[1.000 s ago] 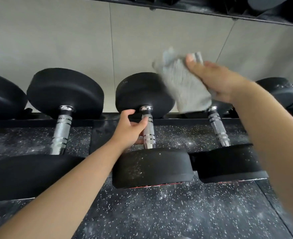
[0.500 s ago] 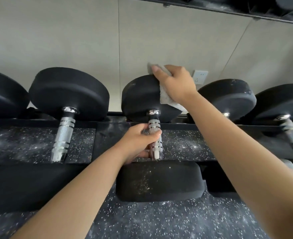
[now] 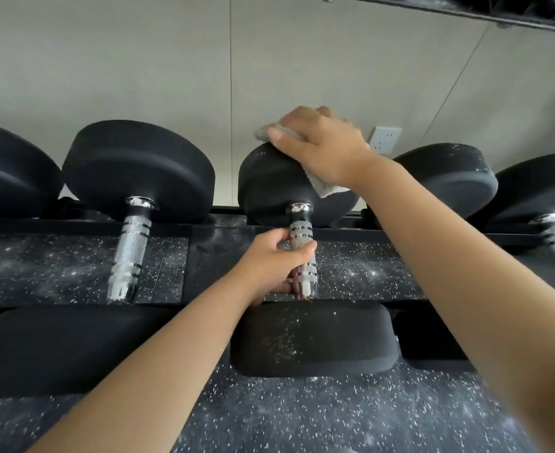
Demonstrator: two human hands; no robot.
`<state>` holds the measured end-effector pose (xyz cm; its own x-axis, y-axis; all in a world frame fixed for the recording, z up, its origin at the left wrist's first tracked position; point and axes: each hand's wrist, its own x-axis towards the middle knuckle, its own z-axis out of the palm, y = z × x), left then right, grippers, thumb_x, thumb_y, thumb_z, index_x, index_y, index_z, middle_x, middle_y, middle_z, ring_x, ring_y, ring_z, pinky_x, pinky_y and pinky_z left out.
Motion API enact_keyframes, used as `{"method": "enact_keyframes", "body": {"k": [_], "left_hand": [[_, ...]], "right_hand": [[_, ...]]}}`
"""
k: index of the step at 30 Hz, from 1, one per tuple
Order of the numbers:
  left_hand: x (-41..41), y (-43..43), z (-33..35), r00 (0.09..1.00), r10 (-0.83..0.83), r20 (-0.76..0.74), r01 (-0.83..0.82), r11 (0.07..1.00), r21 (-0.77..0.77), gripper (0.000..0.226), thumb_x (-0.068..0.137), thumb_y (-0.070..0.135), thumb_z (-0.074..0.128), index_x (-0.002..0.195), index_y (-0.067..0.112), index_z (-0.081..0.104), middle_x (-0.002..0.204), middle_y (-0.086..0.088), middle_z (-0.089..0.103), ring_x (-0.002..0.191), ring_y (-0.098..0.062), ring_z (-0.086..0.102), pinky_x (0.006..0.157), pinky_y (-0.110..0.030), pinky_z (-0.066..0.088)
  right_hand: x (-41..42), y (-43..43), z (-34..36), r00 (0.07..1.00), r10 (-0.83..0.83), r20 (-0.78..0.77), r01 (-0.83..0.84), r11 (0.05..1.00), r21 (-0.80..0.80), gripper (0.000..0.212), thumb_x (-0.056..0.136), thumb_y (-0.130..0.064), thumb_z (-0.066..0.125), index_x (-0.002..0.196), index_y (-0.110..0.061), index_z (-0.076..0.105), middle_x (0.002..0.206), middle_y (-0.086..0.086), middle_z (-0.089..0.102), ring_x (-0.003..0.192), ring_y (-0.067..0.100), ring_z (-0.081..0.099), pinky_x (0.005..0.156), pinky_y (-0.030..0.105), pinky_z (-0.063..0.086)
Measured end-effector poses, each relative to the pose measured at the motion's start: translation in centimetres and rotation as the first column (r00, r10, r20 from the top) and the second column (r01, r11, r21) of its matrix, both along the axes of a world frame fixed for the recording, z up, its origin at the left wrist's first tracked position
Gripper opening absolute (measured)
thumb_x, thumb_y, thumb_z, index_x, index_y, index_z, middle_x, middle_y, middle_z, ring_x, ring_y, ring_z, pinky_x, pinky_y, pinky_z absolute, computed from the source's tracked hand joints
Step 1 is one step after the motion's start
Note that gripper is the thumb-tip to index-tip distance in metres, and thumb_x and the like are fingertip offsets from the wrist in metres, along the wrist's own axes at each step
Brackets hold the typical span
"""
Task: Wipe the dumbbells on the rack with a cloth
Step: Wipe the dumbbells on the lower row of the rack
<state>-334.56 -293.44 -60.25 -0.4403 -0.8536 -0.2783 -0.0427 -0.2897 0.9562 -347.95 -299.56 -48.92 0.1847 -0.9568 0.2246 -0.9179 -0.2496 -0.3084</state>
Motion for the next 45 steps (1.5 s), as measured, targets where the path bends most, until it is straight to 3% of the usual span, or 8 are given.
{"method": "enact_keyframes", "body": {"k": [8,12,15,19,27,31,36,45], "left_hand": [[0.0,0.2,0.2,1.000,-0.009,-0.027,0.009,1.000,0.025,0.006,0.089,0.021,0.066,0.094,0.023,0.063,0.099,-0.011,0.071,0.089,-0.029,0.071,0.077,-0.048,0.058],[0.1,0.1,0.2,1.000,-0.015,-0.026,0.016,1.000,0.019,0.007,0.089,0.023,0.067,0.095,0.023,0.063,0.102,-0.011,0.071,0.093,-0.028,0.070,0.083,-0.052,0.056],[0.2,0.1,0.1,1.000,-0.009,-0.026,0.009,1.000,0.012,0.010,0.088,0.023,0.067,0.098,0.021,0.065,0.101,-0.011,0.071,0.093,-0.029,0.070,0.082,-0.053,0.056],[0.2,0.3,0.1,0.999,-0.015,-0.052,0.015,1.000,-0.001,0.005,0.090,0.021,0.066,0.095,0.019,0.066,0.095,-0.009,0.070,0.093,-0.030,0.070,0.079,-0.048,0.058],[0.0,0.0,-0.2,0.998,-0.001,-0.069,0.002,1.000,0.018,0.006,0.089,0.021,0.067,0.095,0.020,0.065,0.096,-0.010,0.071,0.088,-0.027,0.070,0.073,-0.044,0.059],[0.0,0.0,-0.2,0.998,-0.002,-0.061,0.002,1.000,0.000,0.005,0.090,0.021,0.066,0.095,0.021,0.065,0.095,-0.008,0.071,0.084,-0.023,0.070,0.073,-0.040,0.060],[0.1,0.0,-0.4,1.000,-0.013,-0.028,0.011,0.998,-0.058,0.009,0.089,0.023,0.066,0.094,0.016,0.068,0.080,0.001,0.069,0.079,-0.019,0.065,0.089,-0.048,0.054],[-0.1,-0.1,-0.5,0.996,-0.008,-0.090,0.009,1.000,0.008,0.002,0.090,0.021,0.065,0.092,0.022,0.065,0.092,-0.009,0.071,0.083,-0.024,0.070,0.070,-0.039,0.059]], "right_hand": [[-5.4,1.3,-2.3,0.794,0.060,0.605,-0.118,0.992,0.055,0.034,0.104,-0.037,0.044,0.098,-0.017,0.070,0.103,-0.005,0.064,0.096,-0.001,0.062,0.092,0.023,0.044],[-3.2,0.6,-0.5,0.903,0.110,0.415,-0.157,0.984,0.082,0.026,0.101,-0.042,0.051,0.116,-0.030,0.069,0.123,-0.005,0.062,0.113,-0.001,0.058,0.102,0.023,0.043],[0.4,-0.5,1.4,0.988,0.143,-0.065,-0.136,0.986,0.095,0.033,0.098,-0.057,0.045,0.124,-0.048,0.061,0.128,-0.005,0.058,0.123,0.019,0.053,0.105,0.041,0.041],[5.3,-1.8,1.9,0.779,0.231,-0.582,-0.188,0.973,0.134,0.044,0.096,-0.065,0.036,0.122,-0.043,0.064,0.114,-0.005,0.062,0.110,0.026,0.053,0.083,0.037,0.037],[-2.3,-0.6,2.7,0.926,0.261,0.272,-0.337,0.897,0.287,0.037,0.096,-0.042,0.058,0.122,-0.019,0.069,0.126,-0.021,0.060,0.121,-0.012,0.051,0.109,0.013,0.033],[2.1,-1.6,2.9,0.949,0.256,-0.181,-0.201,0.940,0.274,0.036,0.093,-0.062,0.048,0.103,-0.035,0.071,0.120,-0.010,0.062,0.114,0.012,0.056,0.103,0.039,0.042],[10.0,-1.7,0.0,0.591,0.187,-0.785,-0.102,0.982,0.157,0.026,0.098,-0.043,0.042,0.086,-0.022,0.052,0.100,0.000,0.054,0.113,0.029,0.052,0.089,0.041,0.034],[1.4,-1.5,0.5,0.949,0.215,-0.229,-0.223,0.975,-0.008,0.050,0.089,-0.069,0.041,0.119,-0.040,0.068,0.132,-0.011,0.059,0.124,0.016,0.051,0.100,0.033,0.040]]}}
